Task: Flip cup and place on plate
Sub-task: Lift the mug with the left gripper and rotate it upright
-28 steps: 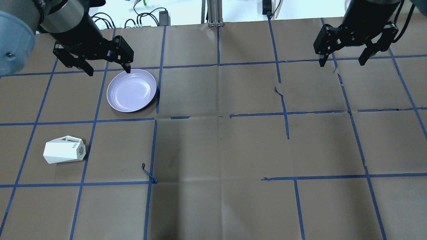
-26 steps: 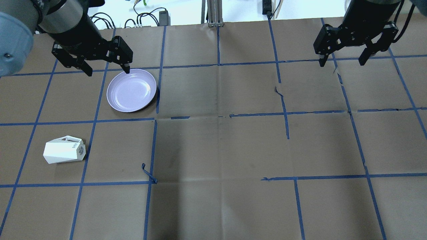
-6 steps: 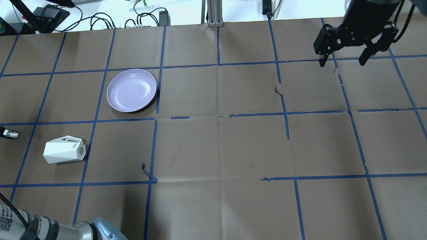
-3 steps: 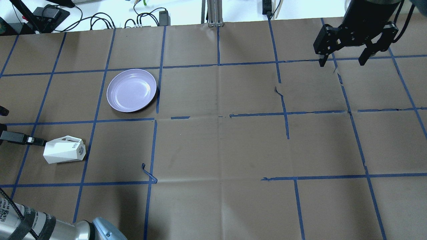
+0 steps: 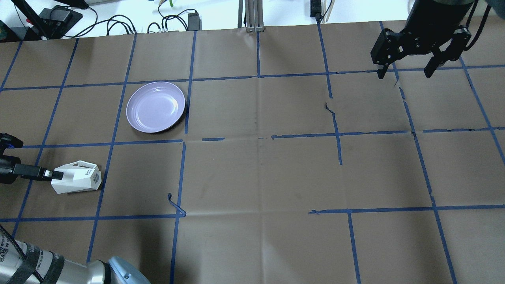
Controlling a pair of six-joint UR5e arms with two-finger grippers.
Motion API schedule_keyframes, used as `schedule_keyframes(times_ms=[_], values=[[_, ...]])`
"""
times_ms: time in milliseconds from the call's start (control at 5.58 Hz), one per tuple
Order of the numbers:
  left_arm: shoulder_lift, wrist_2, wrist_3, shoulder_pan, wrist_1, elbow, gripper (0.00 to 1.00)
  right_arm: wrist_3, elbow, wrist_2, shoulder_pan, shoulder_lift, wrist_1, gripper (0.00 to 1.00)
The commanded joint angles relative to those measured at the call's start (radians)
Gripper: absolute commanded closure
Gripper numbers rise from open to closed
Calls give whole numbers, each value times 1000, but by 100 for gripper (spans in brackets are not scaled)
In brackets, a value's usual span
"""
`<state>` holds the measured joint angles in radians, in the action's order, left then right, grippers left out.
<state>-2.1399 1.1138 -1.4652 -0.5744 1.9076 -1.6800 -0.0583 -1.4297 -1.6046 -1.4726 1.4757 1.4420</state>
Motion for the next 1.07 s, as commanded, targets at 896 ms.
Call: schedule_keyframes(times_ms=[896], values=[[248, -62, 190, -91, 32, 26, 100, 0, 0, 0, 0, 0, 0, 0]])
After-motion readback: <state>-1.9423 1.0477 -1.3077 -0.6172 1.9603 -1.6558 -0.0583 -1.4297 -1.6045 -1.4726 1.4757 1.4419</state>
